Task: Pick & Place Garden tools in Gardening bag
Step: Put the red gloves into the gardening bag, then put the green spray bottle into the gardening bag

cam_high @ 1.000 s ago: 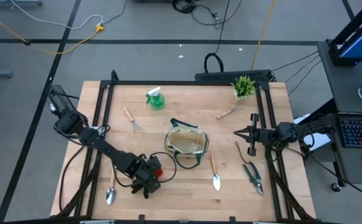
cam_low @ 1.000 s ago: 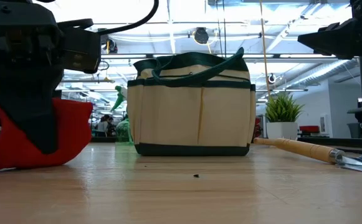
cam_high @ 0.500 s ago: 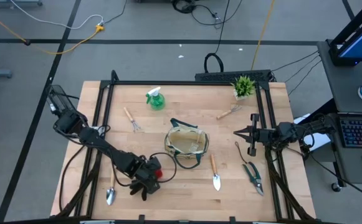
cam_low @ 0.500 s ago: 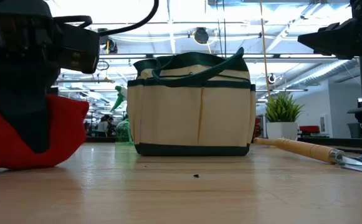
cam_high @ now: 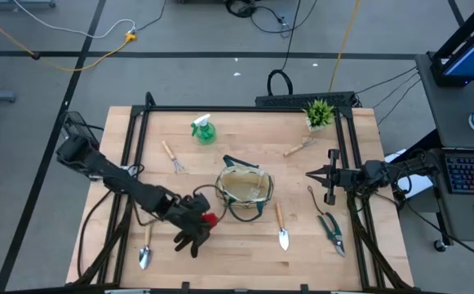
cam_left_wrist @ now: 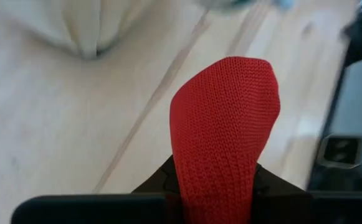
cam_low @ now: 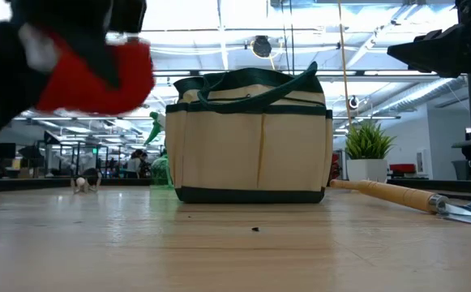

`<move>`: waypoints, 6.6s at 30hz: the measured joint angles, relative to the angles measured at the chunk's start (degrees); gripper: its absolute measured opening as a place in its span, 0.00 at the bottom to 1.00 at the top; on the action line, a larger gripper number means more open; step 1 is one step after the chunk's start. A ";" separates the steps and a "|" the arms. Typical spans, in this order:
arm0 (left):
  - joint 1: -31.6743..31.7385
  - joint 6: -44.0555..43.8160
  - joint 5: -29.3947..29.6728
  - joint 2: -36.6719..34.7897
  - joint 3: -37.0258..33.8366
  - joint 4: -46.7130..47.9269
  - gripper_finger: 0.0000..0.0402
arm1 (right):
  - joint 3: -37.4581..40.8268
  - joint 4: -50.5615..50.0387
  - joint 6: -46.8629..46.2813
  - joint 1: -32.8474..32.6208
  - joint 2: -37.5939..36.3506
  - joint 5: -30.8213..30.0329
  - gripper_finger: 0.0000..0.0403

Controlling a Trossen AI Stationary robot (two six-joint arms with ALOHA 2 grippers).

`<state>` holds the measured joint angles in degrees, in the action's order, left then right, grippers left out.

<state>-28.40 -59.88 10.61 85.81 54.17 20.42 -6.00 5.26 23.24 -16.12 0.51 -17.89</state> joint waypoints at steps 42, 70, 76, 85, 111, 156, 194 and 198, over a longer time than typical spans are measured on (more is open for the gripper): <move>21.64 58.41 4.23 15.17 30.04 -6.49 0.15 | 0.02 -1.25 -0.01 0.01 0.07 -0.04 0.02; 21.96 59.73 3.92 15.82 30.04 -6.44 0.15 | 0.02 -1.25 -0.02 0.00 0.07 -0.01 0.02; 21.96 59.73 3.92 15.82 30.04 -6.44 0.15 | 0.02 -1.25 -0.02 0.01 0.07 -0.02 0.02; 21.96 61.48 3.83 17.45 30.06 -7.71 0.15 | 0.02 -1.27 -0.02 0.00 0.07 -0.01 0.02; 22.08 65.75 0.71 20.54 30.04 5.63 0.15 | 0.02 -1.20 0.02 0.01 0.04 -0.02 0.02; 22.33 69.30 -0.02 20.73 30.04 6.57 0.46 | 0.02 -1.20 0.02 0.02 0.04 -0.02 0.02; 21.46 72.96 3.07 18.68 30.01 9.19 0.67 | 0.02 -1.18 0.20 0.00 0.06 -0.02 0.02; 21.14 72.87 4.98 18.56 30.01 9.12 0.66 | 0.02 -1.18 0.20 0.02 0.04 -0.02 0.02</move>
<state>-7.26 12.99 15.58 104.37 84.18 29.54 -5.98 4.08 23.44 -16.10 0.56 -17.91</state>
